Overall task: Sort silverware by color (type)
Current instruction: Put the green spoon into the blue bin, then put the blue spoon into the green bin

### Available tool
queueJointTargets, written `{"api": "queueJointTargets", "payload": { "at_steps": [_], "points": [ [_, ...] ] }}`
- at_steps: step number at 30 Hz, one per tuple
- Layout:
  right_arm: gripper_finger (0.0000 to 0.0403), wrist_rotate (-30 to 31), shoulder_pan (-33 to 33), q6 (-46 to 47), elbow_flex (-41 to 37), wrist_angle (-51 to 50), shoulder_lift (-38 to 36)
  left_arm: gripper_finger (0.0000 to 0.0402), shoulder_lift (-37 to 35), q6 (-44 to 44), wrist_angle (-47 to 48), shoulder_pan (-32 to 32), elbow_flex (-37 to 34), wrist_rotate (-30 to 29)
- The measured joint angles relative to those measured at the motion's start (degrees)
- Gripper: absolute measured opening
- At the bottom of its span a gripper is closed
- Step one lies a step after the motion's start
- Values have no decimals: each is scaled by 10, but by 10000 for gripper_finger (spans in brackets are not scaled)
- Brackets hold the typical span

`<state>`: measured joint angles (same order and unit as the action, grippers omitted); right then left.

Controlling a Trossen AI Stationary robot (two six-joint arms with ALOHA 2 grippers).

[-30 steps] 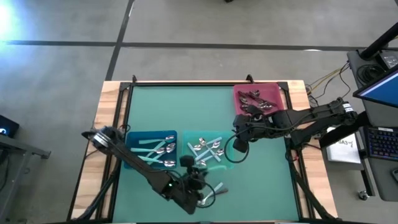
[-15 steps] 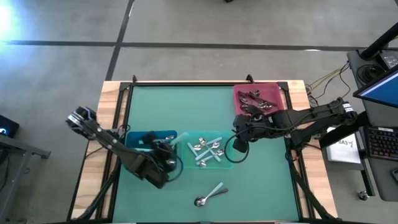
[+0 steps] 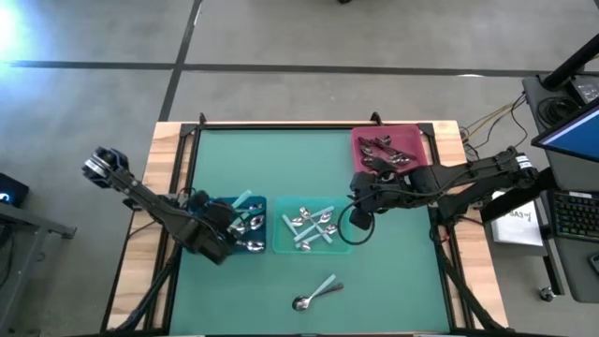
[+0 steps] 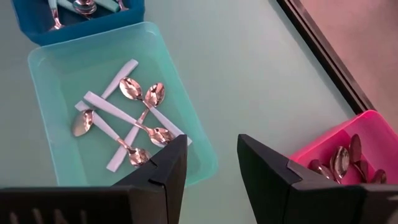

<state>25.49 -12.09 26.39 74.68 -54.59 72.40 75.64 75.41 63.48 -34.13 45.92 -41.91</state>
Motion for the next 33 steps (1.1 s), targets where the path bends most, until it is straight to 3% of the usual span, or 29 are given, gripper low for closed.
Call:
{"api": "queueJointTargets", "payload": {
  "at_steps": [6, 13, 24, 33],
  "points": [
    [132, 0, 0, 0, 0, 1, 0, 76, -15, 33, -4, 0, -23, 23],
    [132, 0, 0, 0, 0, 1, 0, 104, -15, 31, -21, 0, 2, 24],
    [132, 0, 0, 0, 0, 1, 0, 111, -14, -230, -324, -13, 28, 24],
    [132, 0, 0, 0, 0, 1, 0, 109, -11, -263, -397, -35, 28, 20]
  ]
}}
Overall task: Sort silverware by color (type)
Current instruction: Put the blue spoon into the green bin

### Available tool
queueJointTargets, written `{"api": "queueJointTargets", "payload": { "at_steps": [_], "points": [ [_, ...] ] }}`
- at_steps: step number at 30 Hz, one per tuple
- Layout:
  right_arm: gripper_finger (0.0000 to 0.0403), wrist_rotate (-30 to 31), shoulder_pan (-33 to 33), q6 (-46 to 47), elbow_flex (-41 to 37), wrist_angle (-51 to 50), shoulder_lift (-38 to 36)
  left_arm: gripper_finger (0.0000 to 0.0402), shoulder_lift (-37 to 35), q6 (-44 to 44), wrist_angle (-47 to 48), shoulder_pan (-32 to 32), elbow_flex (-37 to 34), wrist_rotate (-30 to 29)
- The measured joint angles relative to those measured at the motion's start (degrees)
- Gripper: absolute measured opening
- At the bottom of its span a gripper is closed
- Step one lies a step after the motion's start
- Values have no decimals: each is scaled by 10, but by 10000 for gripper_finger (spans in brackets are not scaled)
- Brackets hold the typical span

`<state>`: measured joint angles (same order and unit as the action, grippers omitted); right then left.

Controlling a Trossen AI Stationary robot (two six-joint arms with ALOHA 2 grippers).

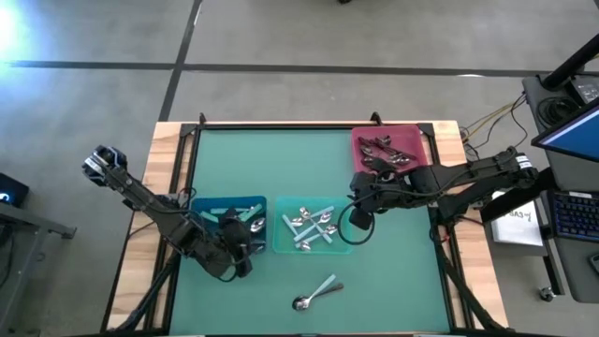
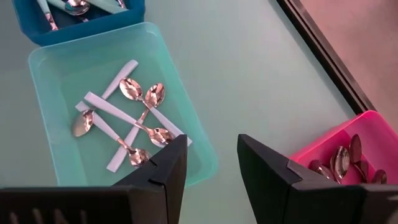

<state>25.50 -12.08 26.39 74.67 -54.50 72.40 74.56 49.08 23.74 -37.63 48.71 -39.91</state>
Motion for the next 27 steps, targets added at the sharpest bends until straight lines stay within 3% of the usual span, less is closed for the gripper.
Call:
{"api": "queueJointTargets", "payload": {
  "at_steps": [9, 14, 20, 27],
  "points": [
    [132, -2, 0, 66, 0, 53, 0, 109, 38, 0, -46, -8, 0, -7],
    [132, -53, -3, 141, -7, 54, 18, 109, 62, -2, -75, -8, 0, -7],
    [132, -157, -27, 142, -20, 87, 105, 109, 79, -6, -87, -8, -1, -7],
    [132, -240, -74, 44, -9, 168, 236, 109, 82, -4, -88, -8, 0, -7]
  ]
}}
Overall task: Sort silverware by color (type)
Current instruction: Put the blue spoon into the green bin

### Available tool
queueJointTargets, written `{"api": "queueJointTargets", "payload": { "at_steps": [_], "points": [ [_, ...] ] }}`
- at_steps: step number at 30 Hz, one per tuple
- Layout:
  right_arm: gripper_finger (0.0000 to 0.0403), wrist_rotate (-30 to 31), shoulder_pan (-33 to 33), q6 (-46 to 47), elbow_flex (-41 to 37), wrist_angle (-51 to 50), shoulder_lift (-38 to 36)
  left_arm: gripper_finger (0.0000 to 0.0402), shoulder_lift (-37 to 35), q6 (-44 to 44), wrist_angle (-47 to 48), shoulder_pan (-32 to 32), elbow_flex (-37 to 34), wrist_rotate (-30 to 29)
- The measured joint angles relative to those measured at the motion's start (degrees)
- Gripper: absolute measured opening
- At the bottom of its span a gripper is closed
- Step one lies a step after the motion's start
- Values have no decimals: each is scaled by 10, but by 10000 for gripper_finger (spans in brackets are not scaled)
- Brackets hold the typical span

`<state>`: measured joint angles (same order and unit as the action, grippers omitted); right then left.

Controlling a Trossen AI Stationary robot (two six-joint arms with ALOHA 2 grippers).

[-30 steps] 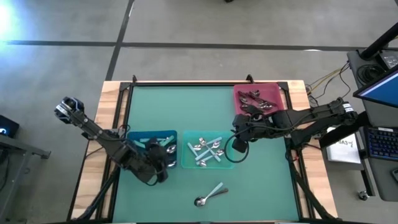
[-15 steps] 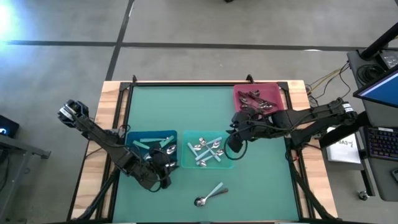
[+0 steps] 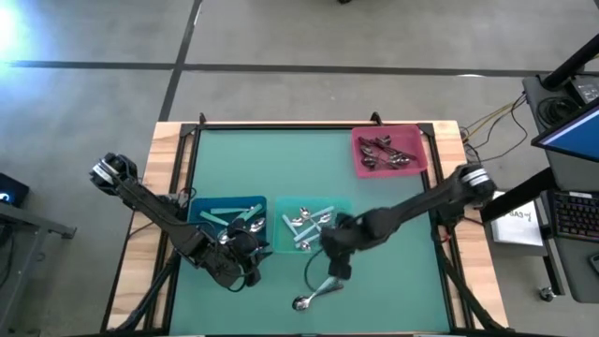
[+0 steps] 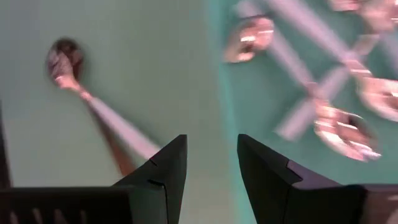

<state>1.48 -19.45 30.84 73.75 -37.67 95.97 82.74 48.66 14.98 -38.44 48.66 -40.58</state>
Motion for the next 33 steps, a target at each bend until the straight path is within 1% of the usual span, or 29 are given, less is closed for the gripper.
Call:
{"api": "queueJointTargets", "payload": {
  "at_steps": [1, 5, 10, 13, 18, 25, 33],
  "points": [
    [132, -7, -7, -8, 7, 7, 15, 109, 0, 0, 0, 0, 0, 0],
    [131, -4, -31, -39, 41, 10, 55, 109, 0, 0, 0, 0, 0, 0],
    [119, 0, -60, -95, 66, 9, 71, 109, 0, 0, 0, 0, 0, 0],
    [106, 5, -70, -96, 77, 5, 71, 109, 0, 0, 0, 0, 0, 0],
    [83, 47, -90, -106, 100, 6, 65, 109, 0, 0, 1, 0, 0, 0],
    [64, 45, -112, -96, 103, 49, 73, 109, 0, 3, 0, -1, 0, 11],
    [65, 40, -129, -74, 102, 56, 112, 109, 0, 3, 0, -4, 0, 12]
  ]
}}
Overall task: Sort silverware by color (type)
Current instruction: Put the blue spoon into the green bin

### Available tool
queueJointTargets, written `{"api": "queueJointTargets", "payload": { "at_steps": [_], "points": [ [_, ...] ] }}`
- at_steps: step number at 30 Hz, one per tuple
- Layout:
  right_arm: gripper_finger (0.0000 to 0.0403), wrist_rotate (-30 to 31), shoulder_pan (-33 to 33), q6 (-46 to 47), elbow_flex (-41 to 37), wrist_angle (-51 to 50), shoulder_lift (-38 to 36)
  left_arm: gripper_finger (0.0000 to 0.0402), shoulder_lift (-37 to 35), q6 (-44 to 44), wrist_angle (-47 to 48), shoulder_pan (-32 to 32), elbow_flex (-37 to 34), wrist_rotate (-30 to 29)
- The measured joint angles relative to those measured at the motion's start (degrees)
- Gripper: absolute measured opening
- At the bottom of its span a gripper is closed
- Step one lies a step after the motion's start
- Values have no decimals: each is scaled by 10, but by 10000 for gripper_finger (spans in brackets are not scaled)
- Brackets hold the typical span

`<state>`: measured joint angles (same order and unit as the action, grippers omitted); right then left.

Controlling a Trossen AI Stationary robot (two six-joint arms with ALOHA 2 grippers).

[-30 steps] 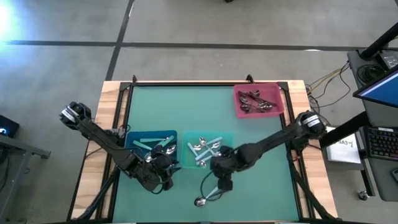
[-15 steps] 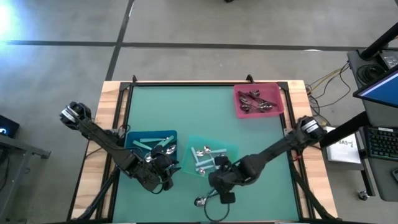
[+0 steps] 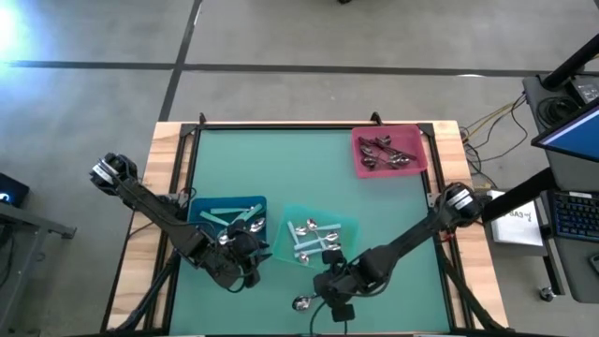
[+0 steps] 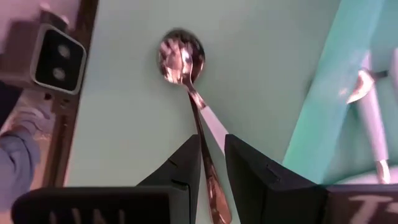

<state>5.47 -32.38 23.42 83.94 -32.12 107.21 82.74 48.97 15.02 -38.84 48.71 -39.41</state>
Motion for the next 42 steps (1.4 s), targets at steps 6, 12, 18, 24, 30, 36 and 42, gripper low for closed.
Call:
{"api": "queueJointTargets", "payload": {
  "at_steps": [6, 12, 18, 24, 30, 36, 42],
  "points": [
    [65, -1, 0, -5, -1, 0, 27, 109, 0, 0, 0, -6, 0, 1],
    [64, -21, 0, -19, 0, -2, 62, 109, 0, 0, 0, -13, 0, 1],
    [65, -21, 0, -30, 1, -2, 67, 109, 0, 2, 0, -14, 0, 1],
    [76, -20, 0, -32, -1, -9, 55, 109, 0, 2, 0, -14, 0, 1],
    [77, -40, 0, -41, -1, -2, 60, 109, 0, 6, 0, -14, 0, 1],
    [79, -29, 9, -35, -1, -1, 58, 109, 0, 10, 0, -15, 0, 1],
    [98, -20, 13, -41, -1, -2, 58, 109, 0, 10, 0, -15, 0, 1]
  ]
}}
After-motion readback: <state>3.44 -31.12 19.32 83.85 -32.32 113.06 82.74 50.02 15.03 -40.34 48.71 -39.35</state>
